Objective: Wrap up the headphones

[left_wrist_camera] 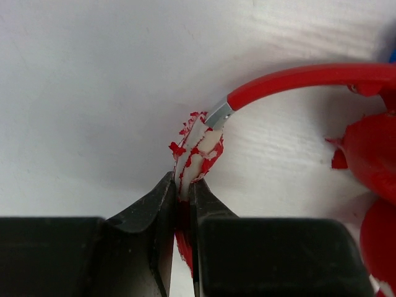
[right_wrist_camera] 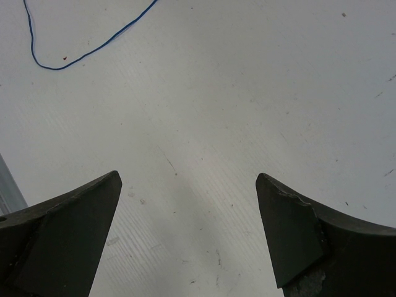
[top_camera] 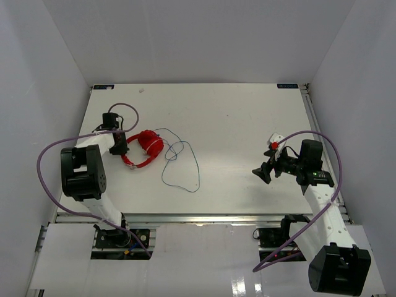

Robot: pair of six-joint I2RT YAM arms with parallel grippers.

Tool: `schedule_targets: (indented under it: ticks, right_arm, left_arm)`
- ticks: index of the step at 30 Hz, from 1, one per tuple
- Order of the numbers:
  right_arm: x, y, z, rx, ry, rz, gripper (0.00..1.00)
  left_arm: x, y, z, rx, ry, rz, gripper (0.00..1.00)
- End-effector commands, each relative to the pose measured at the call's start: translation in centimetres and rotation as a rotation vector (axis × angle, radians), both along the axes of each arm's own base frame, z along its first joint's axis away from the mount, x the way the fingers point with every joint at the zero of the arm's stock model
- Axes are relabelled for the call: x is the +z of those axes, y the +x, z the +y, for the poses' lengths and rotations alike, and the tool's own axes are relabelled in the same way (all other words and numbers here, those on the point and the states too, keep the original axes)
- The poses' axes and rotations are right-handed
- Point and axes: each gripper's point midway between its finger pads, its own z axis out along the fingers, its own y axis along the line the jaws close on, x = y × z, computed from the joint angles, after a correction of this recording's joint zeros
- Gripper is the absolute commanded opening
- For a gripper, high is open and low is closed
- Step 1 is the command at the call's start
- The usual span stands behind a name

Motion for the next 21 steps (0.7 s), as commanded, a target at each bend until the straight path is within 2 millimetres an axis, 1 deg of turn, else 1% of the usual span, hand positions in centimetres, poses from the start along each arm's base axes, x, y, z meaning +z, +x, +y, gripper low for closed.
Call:
schedule_targets:
  ticks: [1,3,5,7,8,10,11,12,13,14,17,19,21]
  right_arm:
    - [1.2,-0.6,0.9,0.092,0.006,-0.077,0.96]
    - [1.2,-2.0,1.9,0.194,0.021,-0.118,0.95]
    - [1.6,-3.4,2.8,0.301,0.035,-0.179,0.95]
    - [2.5,-4.2,3.7,0.388,0.053,-0.262,0.95]
    - [3.0,-4.0,3.8,0.393,0.050,-0.297,0.95]
    - [5.2,-2.5,4.7,0.381,0.055,-0.347,0.93]
    - [5.9,-1.8,5.3,0.380,0.057,-0.346,0.93]
    - [6.1,-1.2,6.1,0.386,0.051,-0.319,0.93]
    - [7.4,-0.5,6.9,0.391,0.044,-0.323,0.94]
    - [8.2,0.1,7.6,0.388,0.043,-0.306,0.94]
    - [8.7,2.1,10.6,0.354,0.057,-0.241,0.92]
    - [10.1,2.7,12.6,0.373,0.092,-0.264,0.91]
    - [11.2,2.5,14.2,0.456,0.123,-0.292,0.90]
  left_arm:
    - [4.9,-1.1,-3.8,-0.012,-0.203,-0.078,0.00]
    - [8.5,-0.6,-4.9,-0.029,-0.257,-0.180,0.00]
    - [11.6,-0.6,-5.8,-0.052,-0.293,-0.260,0.00]
    - [14.7,-0.8,-6.9,-0.088,-0.317,-0.336,0.00]
    - [15.7,-1.0,-7.4,-0.109,-0.327,-0.361,0.00]
    - [18.3,-1.6,-9.4,-0.170,-0.359,-0.419,0.00]
    - [19.3,-1.8,-10.1,-0.193,-0.375,-0.437,0.00]
    - [19.9,-2.0,-10.7,-0.206,-0.390,-0.445,0.00]
    - [20.7,-2.2,-11.7,-0.231,-0.406,-0.455,0.00]
    - [21.5,-2.3,-12.8,-0.259,-0.420,-0.463,0.00]
    - [23.3,-2.8,-14.6,-0.308,-0.449,-0.477,0.00]
    - [24.5,-2.9,-15.5,-0.333,-0.468,-0.489,0.00]
    - [25.9,-3.1,-16.3,-0.355,-0.488,-0.504,0.00]
